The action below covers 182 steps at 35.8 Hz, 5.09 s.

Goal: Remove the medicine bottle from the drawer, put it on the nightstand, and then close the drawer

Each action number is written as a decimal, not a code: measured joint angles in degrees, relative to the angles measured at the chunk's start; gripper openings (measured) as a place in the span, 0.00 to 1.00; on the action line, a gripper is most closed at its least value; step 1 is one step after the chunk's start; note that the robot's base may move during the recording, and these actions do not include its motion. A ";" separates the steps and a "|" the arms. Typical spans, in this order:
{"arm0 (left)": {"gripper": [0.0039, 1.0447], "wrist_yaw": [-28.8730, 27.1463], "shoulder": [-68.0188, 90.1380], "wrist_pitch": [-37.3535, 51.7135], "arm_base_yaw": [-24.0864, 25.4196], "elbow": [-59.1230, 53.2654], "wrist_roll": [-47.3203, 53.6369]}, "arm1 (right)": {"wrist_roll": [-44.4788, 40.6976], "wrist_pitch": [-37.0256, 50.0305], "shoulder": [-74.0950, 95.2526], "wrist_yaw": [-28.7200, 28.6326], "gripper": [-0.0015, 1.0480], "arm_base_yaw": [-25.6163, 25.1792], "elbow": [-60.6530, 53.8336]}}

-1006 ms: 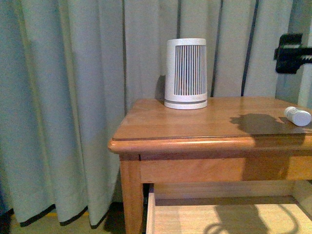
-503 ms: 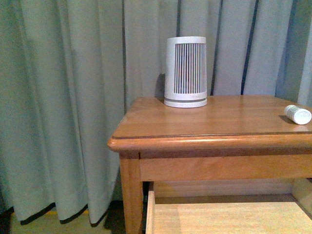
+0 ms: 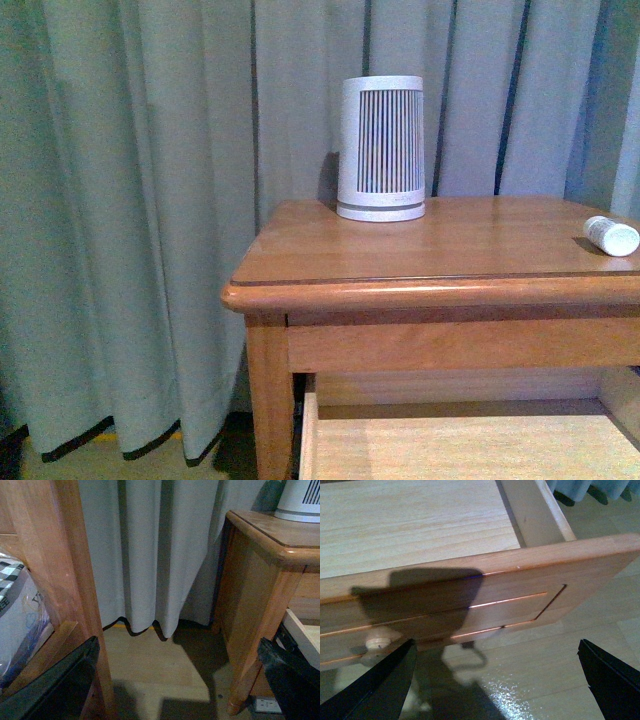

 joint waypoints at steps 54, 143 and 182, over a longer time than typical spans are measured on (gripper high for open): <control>0.94 0.00 0.00 0.00 0.00 0.00 0.00 | -34.23 45.35 67.76 -21.75 0.93 -25.75 37.64; 0.94 0.00 0.00 0.00 0.00 0.00 0.00 | -25.24 -8.11 -48.98 -37.03 0.03 -28.26 -1.88; 0.94 0.00 0.00 0.00 0.00 0.00 0.00 | -25.29 -7.89 -51.34 -37.03 0.93 -28.30 -3.85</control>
